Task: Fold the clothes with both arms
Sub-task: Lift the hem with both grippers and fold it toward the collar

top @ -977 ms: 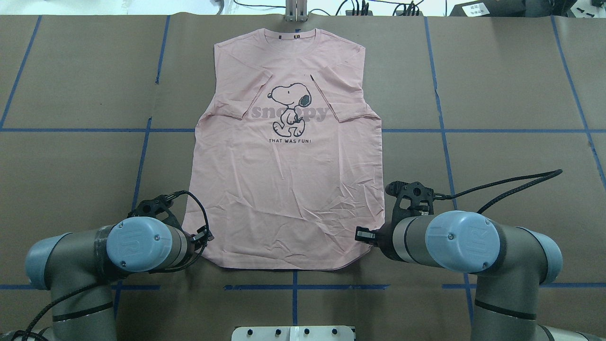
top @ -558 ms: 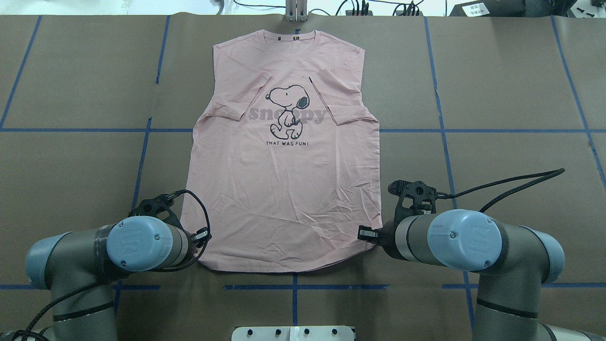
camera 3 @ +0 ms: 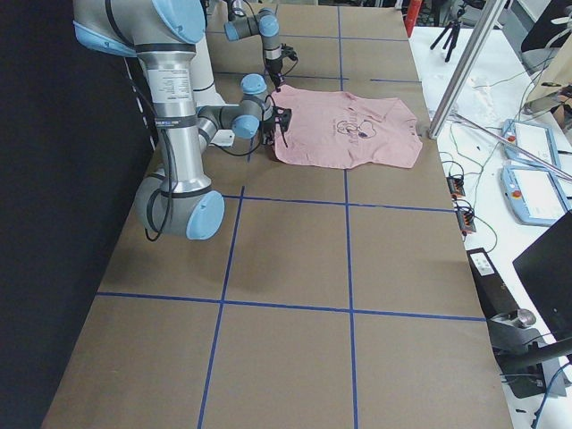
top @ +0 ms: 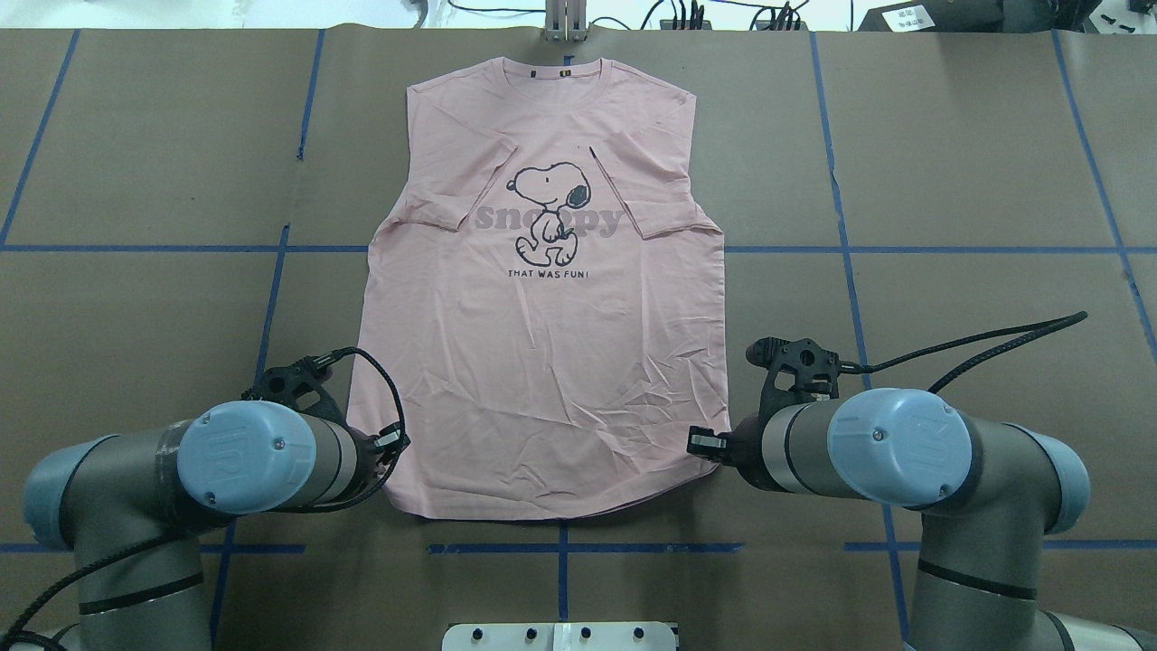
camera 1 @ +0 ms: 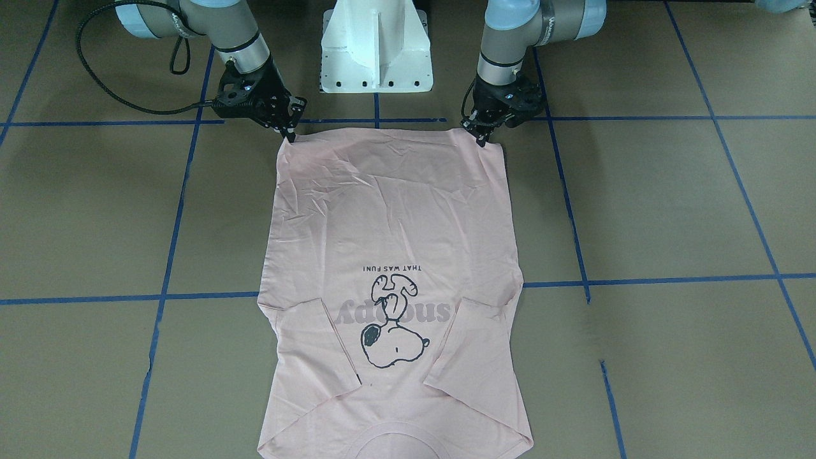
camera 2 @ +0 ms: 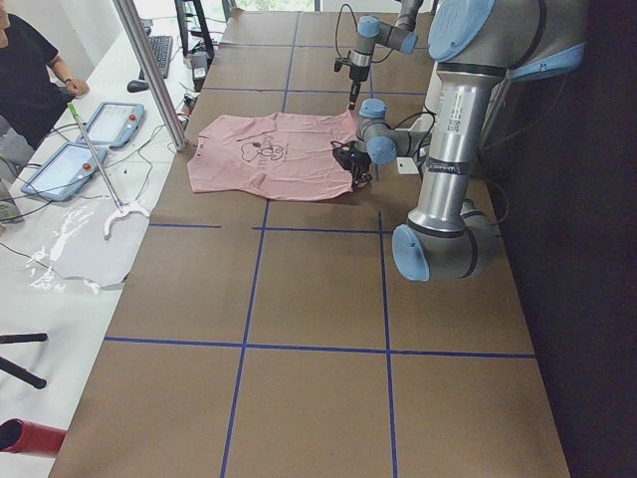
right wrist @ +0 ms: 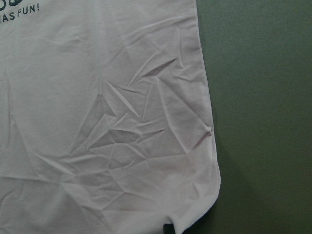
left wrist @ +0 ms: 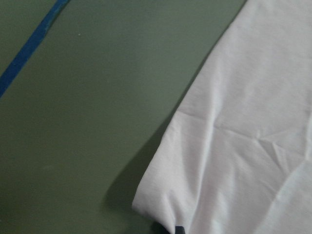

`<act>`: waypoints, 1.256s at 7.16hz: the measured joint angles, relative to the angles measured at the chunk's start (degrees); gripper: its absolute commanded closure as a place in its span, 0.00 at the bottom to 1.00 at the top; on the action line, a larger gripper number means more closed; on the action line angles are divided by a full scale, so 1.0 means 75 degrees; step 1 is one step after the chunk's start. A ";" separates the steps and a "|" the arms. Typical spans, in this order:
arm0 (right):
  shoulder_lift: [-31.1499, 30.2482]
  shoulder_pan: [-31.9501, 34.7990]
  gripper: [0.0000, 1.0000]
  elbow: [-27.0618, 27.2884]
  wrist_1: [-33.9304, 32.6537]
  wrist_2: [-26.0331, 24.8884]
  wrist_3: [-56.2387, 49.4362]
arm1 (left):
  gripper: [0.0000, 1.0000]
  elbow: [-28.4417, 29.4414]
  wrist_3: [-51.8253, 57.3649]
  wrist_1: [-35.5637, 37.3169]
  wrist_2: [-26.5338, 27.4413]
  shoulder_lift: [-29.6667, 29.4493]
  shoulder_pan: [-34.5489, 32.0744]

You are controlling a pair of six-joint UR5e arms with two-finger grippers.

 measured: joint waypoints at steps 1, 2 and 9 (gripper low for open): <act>-0.0158 0.0193 1.00 0.0239 0.0004 0.0378 -0.0001 | 1.00 -0.0369 0.0032 0.0258 -0.0019 0.0021 0.0017; -0.0441 0.0301 1.00 0.0598 0.0006 0.0750 -0.0002 | 1.00 -0.0835 0.0048 0.0674 -0.0032 0.0015 0.0095; -0.1389 0.0979 1.00 0.2136 -0.0007 0.2720 -0.0243 | 1.00 -0.3315 0.0137 0.2982 -0.0064 -0.0070 0.1431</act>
